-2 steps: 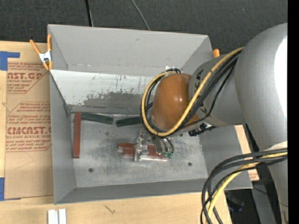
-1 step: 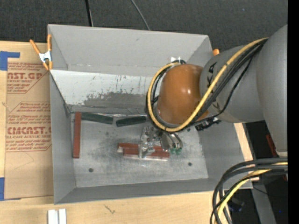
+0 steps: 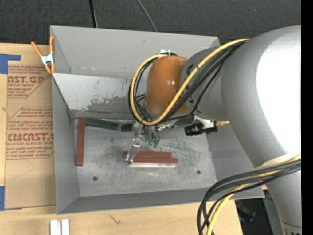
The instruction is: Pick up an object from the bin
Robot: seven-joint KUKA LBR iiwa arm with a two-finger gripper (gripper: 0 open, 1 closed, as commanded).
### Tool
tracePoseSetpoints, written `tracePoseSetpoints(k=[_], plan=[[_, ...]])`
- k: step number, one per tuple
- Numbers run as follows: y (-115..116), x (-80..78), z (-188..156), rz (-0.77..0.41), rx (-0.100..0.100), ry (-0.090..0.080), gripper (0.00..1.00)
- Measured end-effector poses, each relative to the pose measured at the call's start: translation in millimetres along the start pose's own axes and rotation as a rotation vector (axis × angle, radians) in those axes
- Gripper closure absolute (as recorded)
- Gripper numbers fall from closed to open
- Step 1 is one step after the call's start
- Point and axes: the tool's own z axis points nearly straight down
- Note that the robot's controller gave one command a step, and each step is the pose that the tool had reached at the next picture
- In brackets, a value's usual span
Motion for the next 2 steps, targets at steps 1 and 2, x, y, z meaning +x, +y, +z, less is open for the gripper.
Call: tracePoseSetpoints(k=[1,2], plan=[[-1,0.6,-1,-0.001,0.001,0.000,0.00],[-27,74.5,18,-0.088,-0.007,-0.010,1.00]])
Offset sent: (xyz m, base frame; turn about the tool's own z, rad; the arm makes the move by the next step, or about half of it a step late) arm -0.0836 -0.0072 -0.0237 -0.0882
